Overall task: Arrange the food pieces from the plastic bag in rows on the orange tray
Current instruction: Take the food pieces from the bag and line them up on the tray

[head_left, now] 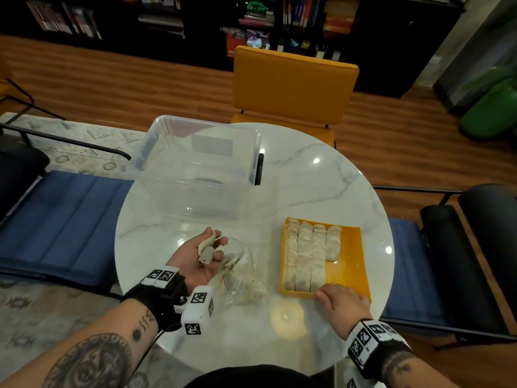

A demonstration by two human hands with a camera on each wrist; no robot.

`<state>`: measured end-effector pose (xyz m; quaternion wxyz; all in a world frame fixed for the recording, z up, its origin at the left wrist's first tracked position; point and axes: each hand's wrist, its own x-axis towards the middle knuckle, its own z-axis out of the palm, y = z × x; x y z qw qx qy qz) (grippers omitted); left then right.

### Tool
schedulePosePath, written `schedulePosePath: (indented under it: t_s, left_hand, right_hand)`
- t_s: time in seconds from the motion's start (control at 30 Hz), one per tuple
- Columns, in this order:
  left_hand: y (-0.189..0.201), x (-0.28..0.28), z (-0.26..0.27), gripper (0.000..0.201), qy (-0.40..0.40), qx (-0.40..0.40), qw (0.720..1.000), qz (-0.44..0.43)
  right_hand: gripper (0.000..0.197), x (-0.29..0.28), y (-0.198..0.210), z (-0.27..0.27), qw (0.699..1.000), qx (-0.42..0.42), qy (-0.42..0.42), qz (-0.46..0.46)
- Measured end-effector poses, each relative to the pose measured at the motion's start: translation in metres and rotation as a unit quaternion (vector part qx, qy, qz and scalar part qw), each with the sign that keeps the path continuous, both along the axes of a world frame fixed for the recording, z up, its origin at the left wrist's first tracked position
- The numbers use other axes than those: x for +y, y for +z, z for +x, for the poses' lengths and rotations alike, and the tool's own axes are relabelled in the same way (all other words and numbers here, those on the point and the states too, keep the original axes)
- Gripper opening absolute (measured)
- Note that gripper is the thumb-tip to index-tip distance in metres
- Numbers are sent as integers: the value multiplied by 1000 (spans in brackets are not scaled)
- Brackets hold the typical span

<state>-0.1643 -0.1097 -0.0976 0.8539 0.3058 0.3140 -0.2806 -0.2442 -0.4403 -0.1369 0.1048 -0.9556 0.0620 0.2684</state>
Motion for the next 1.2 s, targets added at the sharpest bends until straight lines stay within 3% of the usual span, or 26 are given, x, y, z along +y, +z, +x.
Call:
schedulePosePath:
  t_s: [0.27, 0.33, 0.47, 0.63, 0.73, 0.9, 1.1, 1.2]
  left_hand:
    - [19, -22, -6, 23, -3, 7, 998, -62]
    - [24, -28, -5, 14, -22, 9, 998, -53]
    - [29, -43, 1, 3, -69, -8, 995, 79]
    - [36, -70, 4, 29, -148, -102, 945, 273]
    - [43, -87, 5, 39, -165, -92, 938, 292]
    - [51, -108, 6, 60, -241, -72, 915, 316]
    - [52, -106, 6, 74, -298, -116, 899, 298]
    - [49, -104, 5, 75, -299, -124, 896, 303]
  right_hand:
    - [38, -1, 3, 2, 1000, 5, 3, 2]
    - [38, -1, 5, 3, 1000, 5, 2, 9]
    - [36, 0, 13, 5, 1000, -7, 4, 14]
    - [44, 12, 38, 23, 993, -97, 42, 60]
    - [53, 30, 61, 40, 964, -174, 87, 180]
    - [40, 61, 82, 61, 913, -245, 160, 285]
    - [3, 63, 86, 66, 906, -253, 89, 326]
    - [14, 61, 90, 65, 899, -219, -35, 378]
